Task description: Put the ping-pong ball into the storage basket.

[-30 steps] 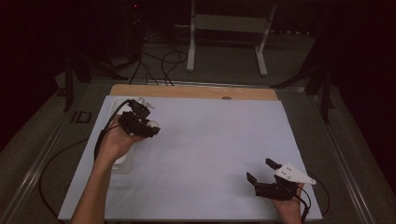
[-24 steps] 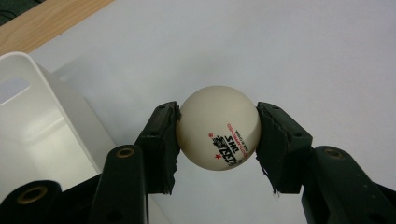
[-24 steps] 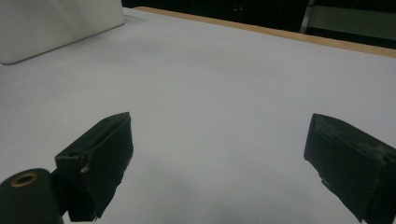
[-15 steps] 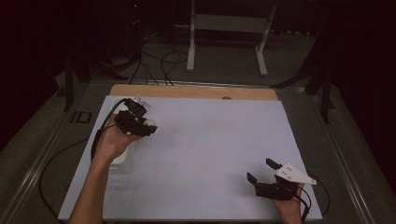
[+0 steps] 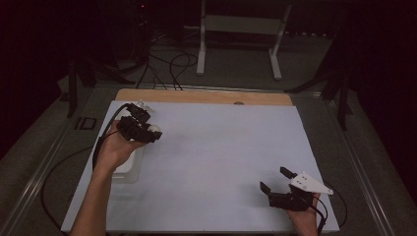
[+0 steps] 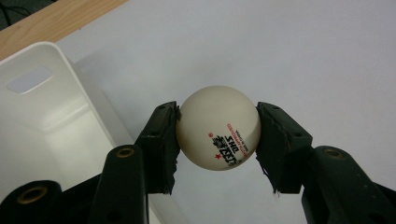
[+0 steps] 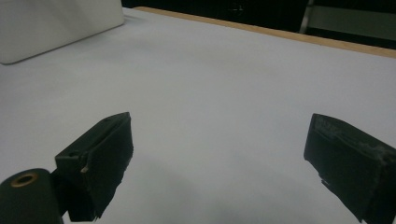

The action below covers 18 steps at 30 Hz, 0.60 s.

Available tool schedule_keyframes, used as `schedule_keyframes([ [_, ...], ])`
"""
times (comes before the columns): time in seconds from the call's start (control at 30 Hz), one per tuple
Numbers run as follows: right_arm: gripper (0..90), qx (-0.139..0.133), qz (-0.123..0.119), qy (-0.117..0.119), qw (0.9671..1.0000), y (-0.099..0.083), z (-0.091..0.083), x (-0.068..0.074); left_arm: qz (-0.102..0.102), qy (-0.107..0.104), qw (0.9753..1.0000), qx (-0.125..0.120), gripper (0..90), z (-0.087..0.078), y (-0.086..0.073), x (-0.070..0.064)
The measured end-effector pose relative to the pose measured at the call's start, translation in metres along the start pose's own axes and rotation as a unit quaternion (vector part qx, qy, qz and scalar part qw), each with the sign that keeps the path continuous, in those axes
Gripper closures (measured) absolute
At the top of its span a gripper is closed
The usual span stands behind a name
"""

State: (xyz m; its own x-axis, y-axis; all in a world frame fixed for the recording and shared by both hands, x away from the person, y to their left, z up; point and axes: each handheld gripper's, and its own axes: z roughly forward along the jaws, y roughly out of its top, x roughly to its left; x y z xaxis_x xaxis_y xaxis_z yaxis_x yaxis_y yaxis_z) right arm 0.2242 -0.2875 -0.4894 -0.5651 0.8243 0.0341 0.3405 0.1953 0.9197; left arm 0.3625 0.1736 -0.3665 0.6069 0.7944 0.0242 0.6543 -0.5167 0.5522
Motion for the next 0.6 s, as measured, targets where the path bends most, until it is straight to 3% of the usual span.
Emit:
schedule_keyframes([
  [0.6,7.7,0.001,0.001,0.000,1.0000,-0.0001,0.0002,0.0004,-0.011,0.008,0.9999,0.003,51.3,-0.0016,-0.0052,0.0091],
])
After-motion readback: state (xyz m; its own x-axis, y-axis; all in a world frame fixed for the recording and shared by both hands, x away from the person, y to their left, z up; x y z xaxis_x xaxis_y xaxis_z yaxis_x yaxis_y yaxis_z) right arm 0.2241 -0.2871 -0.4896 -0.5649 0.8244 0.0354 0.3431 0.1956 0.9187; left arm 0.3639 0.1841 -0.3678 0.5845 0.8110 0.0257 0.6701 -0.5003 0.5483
